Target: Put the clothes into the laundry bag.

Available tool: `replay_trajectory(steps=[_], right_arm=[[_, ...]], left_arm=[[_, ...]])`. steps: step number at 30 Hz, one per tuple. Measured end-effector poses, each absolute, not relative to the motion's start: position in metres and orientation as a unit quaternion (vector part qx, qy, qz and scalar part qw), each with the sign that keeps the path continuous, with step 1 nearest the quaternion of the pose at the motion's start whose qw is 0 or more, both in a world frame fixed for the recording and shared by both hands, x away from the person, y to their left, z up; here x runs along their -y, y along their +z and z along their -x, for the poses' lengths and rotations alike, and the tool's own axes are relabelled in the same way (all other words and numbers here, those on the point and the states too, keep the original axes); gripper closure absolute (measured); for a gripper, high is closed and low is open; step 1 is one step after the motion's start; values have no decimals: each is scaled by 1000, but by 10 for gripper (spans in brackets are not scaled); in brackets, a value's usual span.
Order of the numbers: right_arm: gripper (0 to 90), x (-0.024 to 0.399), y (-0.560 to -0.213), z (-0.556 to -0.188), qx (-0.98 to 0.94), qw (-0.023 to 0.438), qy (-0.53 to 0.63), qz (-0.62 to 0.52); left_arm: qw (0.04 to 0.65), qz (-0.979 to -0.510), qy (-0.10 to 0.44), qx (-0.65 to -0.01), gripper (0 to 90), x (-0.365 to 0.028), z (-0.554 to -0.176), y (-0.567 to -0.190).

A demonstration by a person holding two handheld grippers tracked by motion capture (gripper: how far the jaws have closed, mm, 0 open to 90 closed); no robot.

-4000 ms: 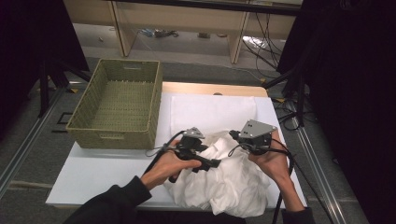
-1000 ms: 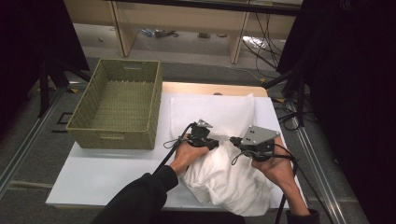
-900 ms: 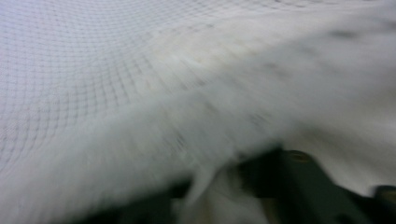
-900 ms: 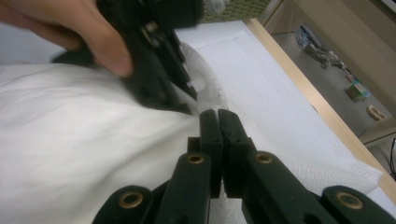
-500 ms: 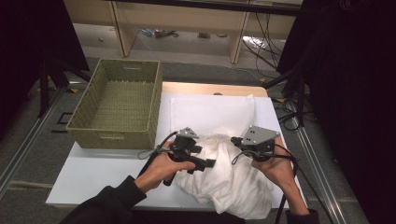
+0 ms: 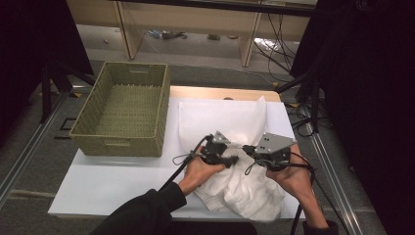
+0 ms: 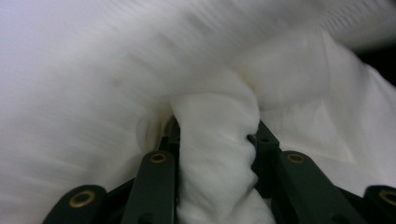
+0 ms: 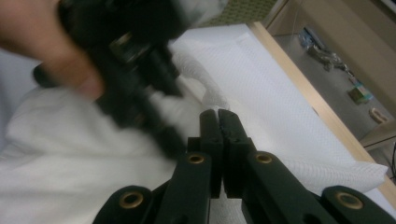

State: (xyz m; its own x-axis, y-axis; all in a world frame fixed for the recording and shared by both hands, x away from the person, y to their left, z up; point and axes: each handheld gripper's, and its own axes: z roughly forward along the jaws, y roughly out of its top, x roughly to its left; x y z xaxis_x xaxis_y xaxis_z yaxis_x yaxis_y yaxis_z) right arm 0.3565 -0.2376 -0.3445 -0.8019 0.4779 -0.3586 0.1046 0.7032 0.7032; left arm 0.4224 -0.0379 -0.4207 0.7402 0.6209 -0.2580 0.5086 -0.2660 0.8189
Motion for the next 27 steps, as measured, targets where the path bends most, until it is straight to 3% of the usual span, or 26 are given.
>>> replay_trajectory(steps=[2, 5, 9, 14, 18, 22, 27], right_arm=[[900, 235, -340, -354, -881, 274, 352, -161], [900, 231, -342, -356, -883, 269, 349, -164], [900, 235, -355, -362, -888, 253, 340, -175], [900, 240, -360, -365, -887, 250, 344, -180], [900, 241, -357, -363, -885, 253, 345, -183], [900, 237, -358, -362, -886, 254, 343, -180], [900, 230, -358, -363, -888, 254, 341, -174]], left_arm=[[502, -775, 62, -378, 693, 34, -431, -415], [483, -788, 79, -374, 660, 43, -439, -432], [475, -779, 23, -409, 490, 48, -447, -454], [466, -804, 11, -370, 272, 16, -422, -426], [474, -815, 42, -331, 245, -25, -392, -410], [447, -832, 53, -325, 343, -53, -390, -427], [462, -822, 13, -333, 326, -37, -402, -458]])
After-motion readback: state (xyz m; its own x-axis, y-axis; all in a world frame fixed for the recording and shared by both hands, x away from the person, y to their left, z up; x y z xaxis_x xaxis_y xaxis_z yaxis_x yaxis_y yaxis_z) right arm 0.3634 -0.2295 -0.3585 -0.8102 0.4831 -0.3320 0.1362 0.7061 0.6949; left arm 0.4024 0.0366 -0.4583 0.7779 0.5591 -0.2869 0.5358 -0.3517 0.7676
